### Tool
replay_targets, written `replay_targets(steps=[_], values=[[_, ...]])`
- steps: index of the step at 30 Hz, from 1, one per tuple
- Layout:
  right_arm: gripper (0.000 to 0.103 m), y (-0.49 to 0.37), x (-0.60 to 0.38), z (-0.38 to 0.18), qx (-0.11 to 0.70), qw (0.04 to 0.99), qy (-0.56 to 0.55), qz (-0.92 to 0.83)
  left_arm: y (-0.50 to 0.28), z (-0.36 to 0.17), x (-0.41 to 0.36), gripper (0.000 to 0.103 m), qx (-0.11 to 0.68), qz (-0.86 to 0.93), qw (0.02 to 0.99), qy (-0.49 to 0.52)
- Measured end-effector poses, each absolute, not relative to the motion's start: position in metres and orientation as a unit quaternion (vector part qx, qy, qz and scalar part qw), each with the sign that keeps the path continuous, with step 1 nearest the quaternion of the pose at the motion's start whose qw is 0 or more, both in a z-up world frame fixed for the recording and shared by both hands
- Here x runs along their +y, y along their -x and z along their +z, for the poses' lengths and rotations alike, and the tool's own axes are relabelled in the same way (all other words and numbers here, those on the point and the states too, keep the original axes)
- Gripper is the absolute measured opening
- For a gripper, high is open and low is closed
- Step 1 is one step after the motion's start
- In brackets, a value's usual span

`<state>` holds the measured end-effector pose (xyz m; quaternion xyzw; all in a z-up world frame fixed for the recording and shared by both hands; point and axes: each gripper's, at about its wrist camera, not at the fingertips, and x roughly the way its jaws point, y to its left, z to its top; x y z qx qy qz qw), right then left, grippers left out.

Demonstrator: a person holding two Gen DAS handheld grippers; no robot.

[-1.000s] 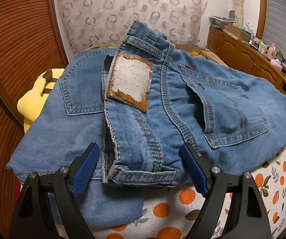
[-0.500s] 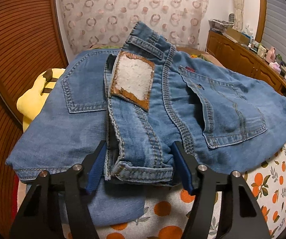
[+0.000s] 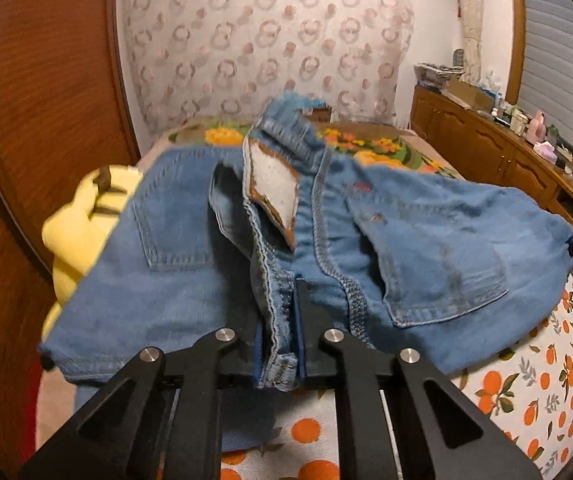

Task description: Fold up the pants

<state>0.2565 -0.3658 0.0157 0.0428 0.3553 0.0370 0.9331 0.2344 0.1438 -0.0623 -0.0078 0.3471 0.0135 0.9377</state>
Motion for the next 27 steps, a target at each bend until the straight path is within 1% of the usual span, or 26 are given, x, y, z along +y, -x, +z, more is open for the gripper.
replay_targets(steps=[8, 11, 14, 19, 27], values=[[0.003, -0.224, -0.371, 0.040, 0.297, 0.954, -0.022, 0.042, -0.224, -0.018, 0.141, 0.012, 0.301, 0.009, 0.953, 0.002], [0.003, -0.208, -0.373, 0.047, 0.277, 0.960, -0.024, 0.043, -0.214, -0.008, 0.147, 0.011, 0.292, 0.007, 0.956, 0.015], [0.002, -0.186, -0.374, 0.047, 0.264, 0.963, -0.020, 0.047, -0.199, -0.005, 0.151, 0.011, 0.287, 0.011, 0.958, 0.017], [0.002, -0.144, -0.381, 0.030, 0.255, 0.965, -0.015, 0.055, -0.169, -0.004, 0.153, 0.011, 0.279, 0.010, 0.960, 0.022], [0.002, -0.069, -0.394, 0.025, 0.237, 0.969, -0.008, 0.065, -0.110, -0.008, 0.157, 0.010, 0.267, 0.004, 0.963, 0.032]])
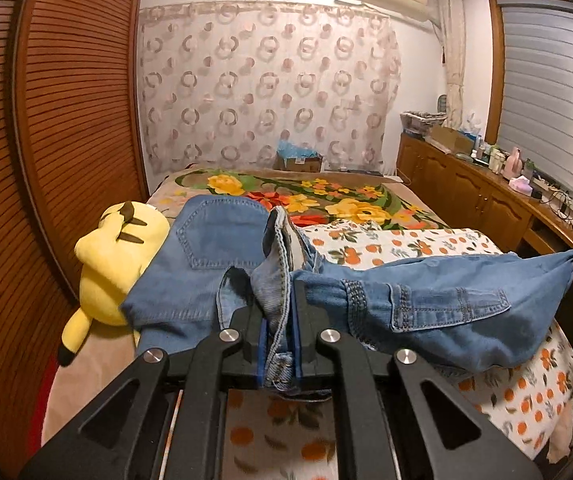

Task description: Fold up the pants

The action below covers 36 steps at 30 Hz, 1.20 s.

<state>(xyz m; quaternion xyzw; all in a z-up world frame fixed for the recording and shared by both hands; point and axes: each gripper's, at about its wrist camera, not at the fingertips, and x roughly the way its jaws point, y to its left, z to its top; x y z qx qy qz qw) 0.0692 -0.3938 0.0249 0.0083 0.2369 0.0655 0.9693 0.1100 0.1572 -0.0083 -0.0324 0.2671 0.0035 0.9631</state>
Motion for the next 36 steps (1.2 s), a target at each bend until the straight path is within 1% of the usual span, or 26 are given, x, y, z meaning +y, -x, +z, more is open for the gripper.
replay_targets(steps=[7, 14, 15, 16, 18, 20, 21, 22, 25, 26, 27, 28, 30, 36], values=[[0.002, -0.010, -0.409, 0.021, 0.226, 0.971, -0.015, 0.078, -0.057, -0.014, 0.162, 0.011, 0.277, -0.009, 0.960, 0.048], [0.003, 0.001, -0.418, -0.010, 0.270, 0.959, -0.035, 0.080, -0.040, -0.062, 0.162, 0.011, 0.352, -0.027, 0.934, 0.052], [0.003, -0.001, -0.421, -0.013, 0.278, 0.956, -0.041, 0.080, -0.040, -0.068, 0.162, 0.012, 0.366, -0.030, 0.929, 0.049], [0.003, -0.003, -0.423, -0.018, 0.285, 0.954, -0.048, 0.081, -0.039, -0.074, 0.162, 0.021, 0.374, -0.027, 0.926, 0.045], [0.003, -0.009, -0.425, -0.024, 0.299, 0.950, -0.047, 0.077, -0.037, -0.080, 0.165, 0.031, 0.383, -0.017, 0.923, 0.040], [0.003, -0.011, -0.427, -0.026, 0.304, 0.948, -0.048, 0.076, -0.034, -0.082, 0.171, 0.037, 0.384, -0.005, 0.922, 0.043], [0.003, -0.011, -0.429, -0.028, 0.307, 0.947, -0.050, 0.075, -0.032, -0.083, 0.175, 0.047, 0.382, -0.002, 0.923, 0.048], [0.004, -0.012, -0.430, -0.029, 0.310, 0.946, -0.052, 0.075, -0.031, -0.081, 0.177, 0.050, 0.380, 0.000, 0.924, 0.052], [0.010, -0.020, -0.428, -0.024, 0.315, 0.945, -0.059, 0.071, -0.032, -0.078, 0.181, 0.051, 0.374, 0.008, 0.926, 0.054], [0.014, -0.019, -0.430, -0.023, 0.316, 0.944, -0.062, 0.069, -0.034, -0.077, 0.180, 0.052, 0.373, 0.010, 0.926, 0.050], [0.017, -0.020, -0.428, -0.023, 0.317, 0.944, -0.066, 0.067, -0.035, -0.076, 0.179, 0.056, 0.370, 0.010, 0.928, 0.048], [0.018, -0.019, -0.426, -0.023, 0.317, 0.943, -0.069, 0.067, -0.036, -0.074, 0.176, 0.066, 0.364, 0.007, 0.930, 0.048], [0.020, -0.014, -0.422, -0.024, 0.317, 0.943, -0.075, 0.067, -0.038, -0.069, 0.172, 0.077, 0.353, -0.002, 0.934, 0.048], [0.025, -0.011, -0.424, -0.026, 0.313, 0.943, -0.087, 0.069, -0.050, -0.057, 0.148, 0.079, 0.328, -0.017, 0.944, 0.036]])
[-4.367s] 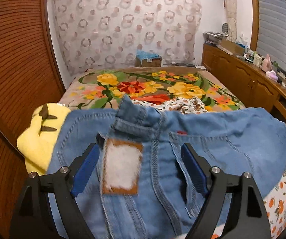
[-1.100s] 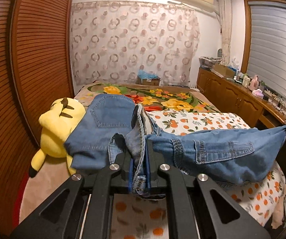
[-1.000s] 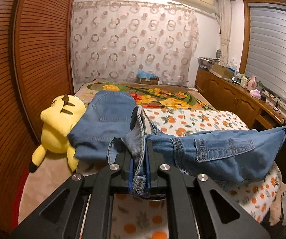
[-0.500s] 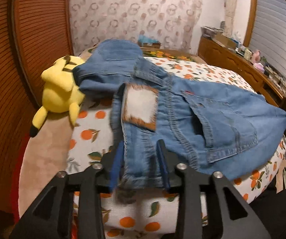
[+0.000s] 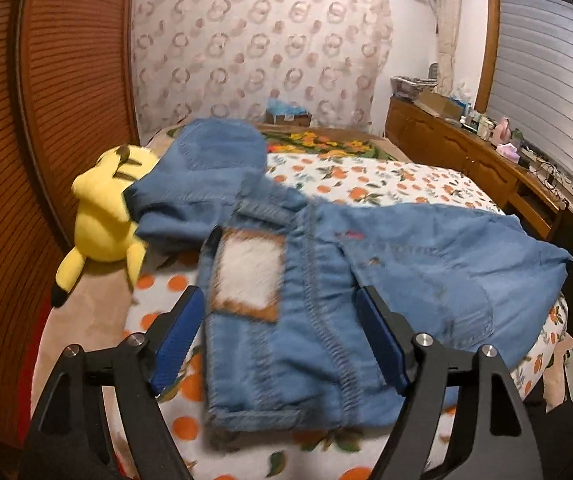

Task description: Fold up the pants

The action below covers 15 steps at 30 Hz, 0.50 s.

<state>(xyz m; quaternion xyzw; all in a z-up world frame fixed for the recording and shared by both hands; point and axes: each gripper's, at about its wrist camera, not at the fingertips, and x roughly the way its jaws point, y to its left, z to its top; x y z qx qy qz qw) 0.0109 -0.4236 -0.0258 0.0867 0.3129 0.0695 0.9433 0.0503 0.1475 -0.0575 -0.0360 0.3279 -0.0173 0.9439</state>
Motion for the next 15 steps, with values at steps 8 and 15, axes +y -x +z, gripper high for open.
replay_targets(steps=[8, 15], values=[[0.032, -0.007, -0.426, -0.028, 0.305, 0.943, -0.113, 0.066, -0.073, -0.051, 0.110, 0.079, 0.320, -0.049, 0.946, 0.025], [0.035, -0.007, -0.425, -0.027, 0.293, 0.945, -0.131, 0.056, -0.086, -0.054, 0.074, 0.079, 0.325, -0.080, 0.942, 0.004]])
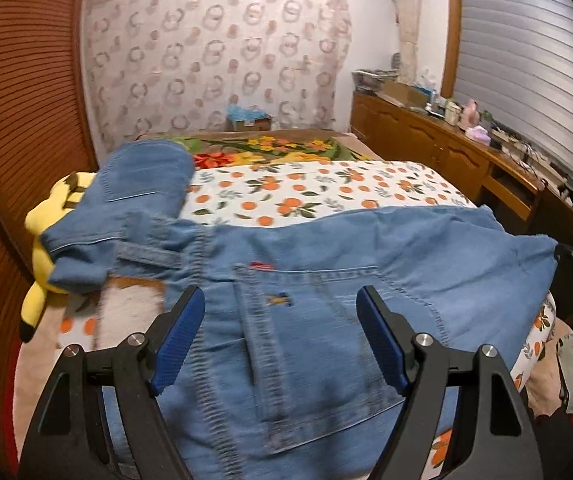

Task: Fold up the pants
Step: 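Grasp the leg hem with the right gripper and lift it toward the left tool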

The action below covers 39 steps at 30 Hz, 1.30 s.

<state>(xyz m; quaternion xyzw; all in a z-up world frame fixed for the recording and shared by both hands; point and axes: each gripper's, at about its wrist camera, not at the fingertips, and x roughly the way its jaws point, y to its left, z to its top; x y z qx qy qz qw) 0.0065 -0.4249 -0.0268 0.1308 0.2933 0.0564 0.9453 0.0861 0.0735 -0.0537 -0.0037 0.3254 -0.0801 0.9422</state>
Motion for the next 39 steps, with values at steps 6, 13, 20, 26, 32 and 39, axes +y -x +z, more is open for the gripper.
replay_targets(steps=[6, 13, 20, 26, 32, 39], values=[[0.035, -0.019, -0.427, -0.036, 0.313, 0.940, -0.136, 0.032, -0.089, -0.057, 0.043, 0.079, 0.325, -0.105, 0.940, -0.012], [0.015, -0.022, -0.430, -0.025, 0.289, 0.948, -0.126, 0.046, -0.091, -0.062, 0.023, 0.079, 0.332, -0.126, 0.935, -0.017], [0.002, -0.019, -0.411, -0.008, 0.259, 0.959, -0.088, 0.080, -0.090, -0.063, 0.016, 0.079, 0.333, -0.127, 0.934, -0.021], [0.002, -0.019, -0.383, 0.015, 0.227, 0.964, -0.064, 0.121, -0.089, -0.061, 0.013, 0.079, 0.330, -0.123, 0.935, -0.024], [0.001, -0.022, -0.340, 0.039, 0.202, 0.963, -0.025, 0.178, -0.085, -0.057, 0.021, 0.079, 0.324, -0.118, 0.938, -0.021], [0.001, -0.027, -0.282, 0.066, 0.179, 0.953, 0.018, 0.243, -0.078, -0.053, 0.034, 0.079, 0.319, -0.109, 0.941, -0.018]])
